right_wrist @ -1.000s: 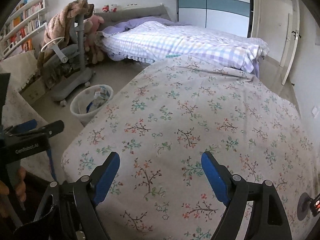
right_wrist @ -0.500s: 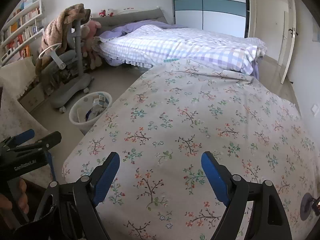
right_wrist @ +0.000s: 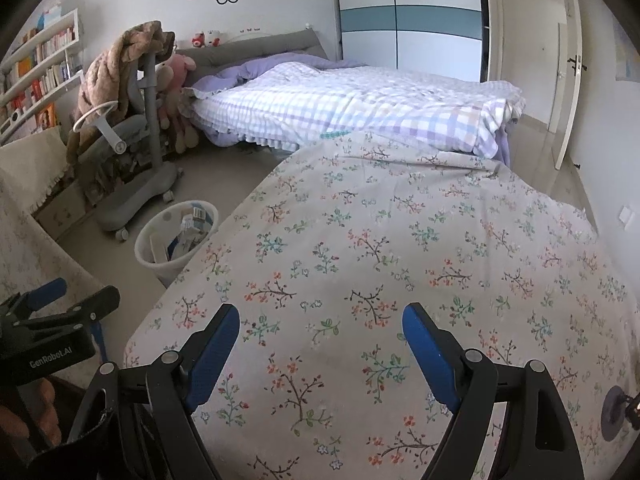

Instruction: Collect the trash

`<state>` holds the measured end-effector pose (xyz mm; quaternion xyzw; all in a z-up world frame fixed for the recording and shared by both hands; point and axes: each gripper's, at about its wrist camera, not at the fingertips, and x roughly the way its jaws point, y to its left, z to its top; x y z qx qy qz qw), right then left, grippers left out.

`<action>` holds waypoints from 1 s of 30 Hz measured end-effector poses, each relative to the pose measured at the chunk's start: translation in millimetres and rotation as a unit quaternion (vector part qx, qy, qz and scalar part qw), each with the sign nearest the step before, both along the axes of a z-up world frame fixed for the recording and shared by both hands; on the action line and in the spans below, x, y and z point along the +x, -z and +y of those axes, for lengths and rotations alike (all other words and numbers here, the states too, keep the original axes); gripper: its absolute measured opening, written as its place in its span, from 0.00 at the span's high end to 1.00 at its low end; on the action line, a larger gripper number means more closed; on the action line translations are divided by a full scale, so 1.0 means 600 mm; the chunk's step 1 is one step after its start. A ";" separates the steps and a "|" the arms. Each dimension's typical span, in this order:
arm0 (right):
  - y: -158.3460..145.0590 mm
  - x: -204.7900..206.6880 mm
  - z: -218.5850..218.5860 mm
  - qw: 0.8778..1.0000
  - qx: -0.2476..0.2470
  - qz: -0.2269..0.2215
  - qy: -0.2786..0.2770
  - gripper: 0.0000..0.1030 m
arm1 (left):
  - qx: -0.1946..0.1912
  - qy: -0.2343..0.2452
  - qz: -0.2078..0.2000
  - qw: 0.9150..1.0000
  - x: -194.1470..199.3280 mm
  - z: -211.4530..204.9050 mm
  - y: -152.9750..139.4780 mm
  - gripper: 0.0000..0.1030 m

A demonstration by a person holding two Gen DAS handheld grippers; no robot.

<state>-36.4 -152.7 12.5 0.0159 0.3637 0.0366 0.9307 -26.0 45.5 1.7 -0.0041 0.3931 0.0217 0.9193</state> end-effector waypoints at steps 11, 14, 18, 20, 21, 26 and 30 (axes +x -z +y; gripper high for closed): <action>-0.002 0.001 0.001 1.000 0.002 -0.002 0.000 0.17 | -0.001 -0.001 -0.001 1.000 0.000 -0.001 0.000 0.01; -0.004 0.001 0.000 1.000 0.002 -0.004 0.001 0.17 | -0.001 -0.001 -0.002 1.000 0.001 0.000 -0.001 0.01; -0.003 0.002 -0.001 1.000 0.003 -0.004 0.001 0.17 | 0.000 -0.001 -0.001 1.000 0.000 0.000 -0.001 0.01; -0.003 0.002 -0.001 1.000 0.002 -0.003 0.000 0.17 | 0.000 -0.002 -0.002 1.000 0.000 -0.001 -0.001 0.01; -0.004 0.002 -0.001 1.000 0.001 -0.003 0.000 0.17 | 0.000 -0.002 -0.002 1.000 0.000 -0.001 -0.001 0.01; -0.003 0.003 0.000 1.000 0.001 -0.003 0.000 0.17 | 0.000 -0.002 -0.002 1.000 0.001 -0.002 -0.001 0.01; -0.004 0.002 0.000 1.000 0.002 -0.004 0.000 0.17 | 0.002 -0.001 -0.006 1.000 0.000 -0.004 -0.001 0.01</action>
